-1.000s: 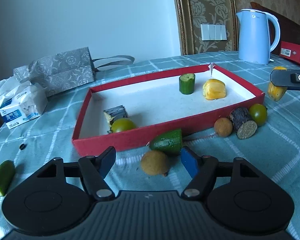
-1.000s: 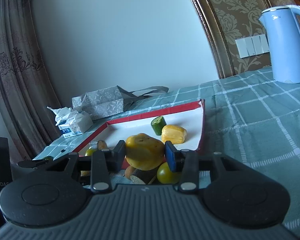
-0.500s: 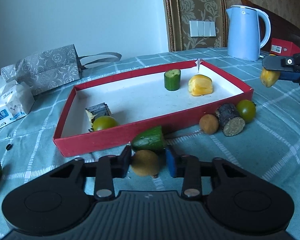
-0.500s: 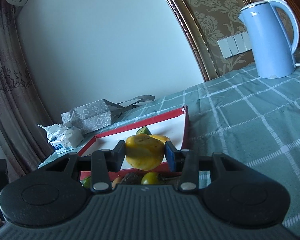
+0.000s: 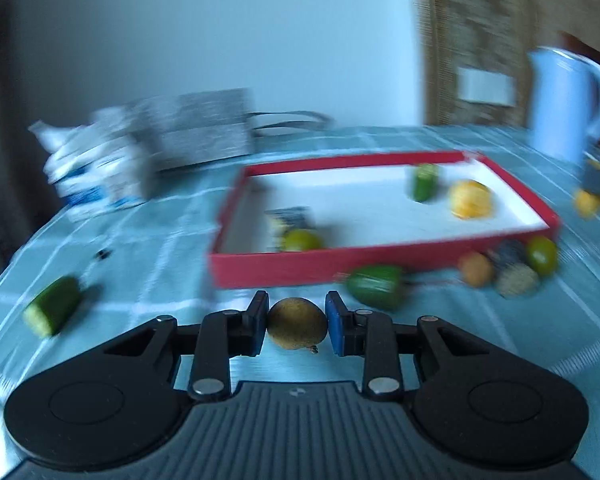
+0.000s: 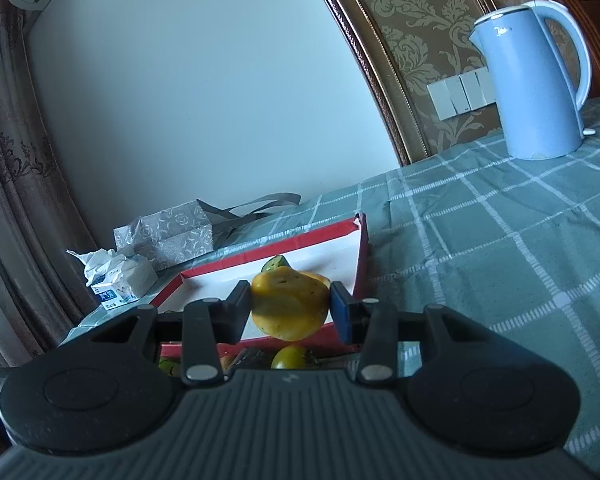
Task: Organize fruits
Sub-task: 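Carry the yellow-orange fruit into the tray with the right gripper while the left gripper grasps the brown kiwi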
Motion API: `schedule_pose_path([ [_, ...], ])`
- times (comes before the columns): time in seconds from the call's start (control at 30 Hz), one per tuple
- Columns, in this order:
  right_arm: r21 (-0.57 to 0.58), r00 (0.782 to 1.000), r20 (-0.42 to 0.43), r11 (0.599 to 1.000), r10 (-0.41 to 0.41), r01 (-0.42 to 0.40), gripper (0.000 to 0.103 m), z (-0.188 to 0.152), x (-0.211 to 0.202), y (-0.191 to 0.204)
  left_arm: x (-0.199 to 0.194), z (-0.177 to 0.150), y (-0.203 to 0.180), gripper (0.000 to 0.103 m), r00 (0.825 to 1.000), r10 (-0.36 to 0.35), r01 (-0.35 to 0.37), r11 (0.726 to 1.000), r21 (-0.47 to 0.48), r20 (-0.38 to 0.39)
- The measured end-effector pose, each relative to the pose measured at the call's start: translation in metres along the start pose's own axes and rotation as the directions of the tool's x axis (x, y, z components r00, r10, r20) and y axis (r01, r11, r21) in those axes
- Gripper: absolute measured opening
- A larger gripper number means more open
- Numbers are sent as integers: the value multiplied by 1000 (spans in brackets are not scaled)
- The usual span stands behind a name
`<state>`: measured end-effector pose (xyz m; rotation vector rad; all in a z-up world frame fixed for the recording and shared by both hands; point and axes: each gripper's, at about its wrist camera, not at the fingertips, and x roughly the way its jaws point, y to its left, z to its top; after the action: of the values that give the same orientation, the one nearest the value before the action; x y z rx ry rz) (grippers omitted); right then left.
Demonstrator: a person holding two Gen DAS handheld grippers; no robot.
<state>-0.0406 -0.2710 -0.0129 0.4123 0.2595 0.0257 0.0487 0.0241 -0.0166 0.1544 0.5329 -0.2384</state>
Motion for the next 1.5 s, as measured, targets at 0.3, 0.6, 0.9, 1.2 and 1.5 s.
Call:
schedule_pose_path([
  [0.3,-34,1000,12,999,-22,22,40,-1,0,4,13,3,15,30,989,150,-147,975,-166,5],
  [0.6,-94,1000,-5,995,-17,17,40,-3,4,22,20,-2,19,30,993,118,-119,973,-195,-16],
  [0.9,-147,1000,-9,989,16,-17,40,4,14,52,23,-6,24,30,995,100,-104,972,-212,-28],
  [1.2,-229,999,-19,972,39,-42,40,14,31,83,25,-7,29,30,996,86,-92,967,-237,-39],
  [1.5,-279,997,-73,960,-9,-12,40,10,78,92,26,-7,31,30,996,81,-89,965,-247,-45],
])
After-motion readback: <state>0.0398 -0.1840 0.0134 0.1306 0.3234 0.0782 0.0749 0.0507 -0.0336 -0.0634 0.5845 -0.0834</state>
